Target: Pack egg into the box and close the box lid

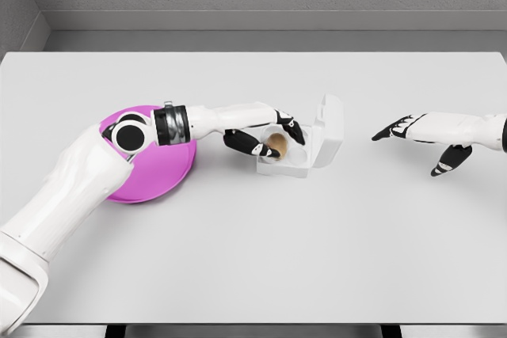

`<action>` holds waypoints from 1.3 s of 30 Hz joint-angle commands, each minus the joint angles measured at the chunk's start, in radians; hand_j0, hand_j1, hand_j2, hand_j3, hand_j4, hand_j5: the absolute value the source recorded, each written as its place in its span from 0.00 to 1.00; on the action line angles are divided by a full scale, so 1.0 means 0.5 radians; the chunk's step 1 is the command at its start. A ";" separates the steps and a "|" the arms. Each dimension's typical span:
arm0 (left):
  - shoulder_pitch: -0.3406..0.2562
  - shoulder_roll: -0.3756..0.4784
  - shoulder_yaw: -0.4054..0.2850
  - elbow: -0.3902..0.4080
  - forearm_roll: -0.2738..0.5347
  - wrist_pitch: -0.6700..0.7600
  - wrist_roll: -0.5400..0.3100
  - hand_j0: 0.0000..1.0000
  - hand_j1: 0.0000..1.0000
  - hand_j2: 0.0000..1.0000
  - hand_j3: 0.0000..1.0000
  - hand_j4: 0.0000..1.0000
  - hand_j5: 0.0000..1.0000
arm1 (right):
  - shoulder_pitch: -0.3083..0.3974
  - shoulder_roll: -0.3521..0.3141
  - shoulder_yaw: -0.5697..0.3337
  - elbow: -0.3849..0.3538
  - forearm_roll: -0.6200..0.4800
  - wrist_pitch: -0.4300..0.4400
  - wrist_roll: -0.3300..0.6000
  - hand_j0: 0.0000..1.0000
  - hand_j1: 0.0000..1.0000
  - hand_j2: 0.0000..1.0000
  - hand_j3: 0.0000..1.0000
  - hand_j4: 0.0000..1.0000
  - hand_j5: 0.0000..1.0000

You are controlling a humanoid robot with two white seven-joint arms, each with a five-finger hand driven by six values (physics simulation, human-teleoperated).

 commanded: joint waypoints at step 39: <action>-0.037 0.958 0.014 -0.602 0.487 0.005 0.001 1.00 1.00 1.00 1.00 1.00 1.00 | 0.000 0.087 -0.035 -0.129 -0.014 0.005 -0.001 1.00 1.00 1.00 1.00 1.00 1.00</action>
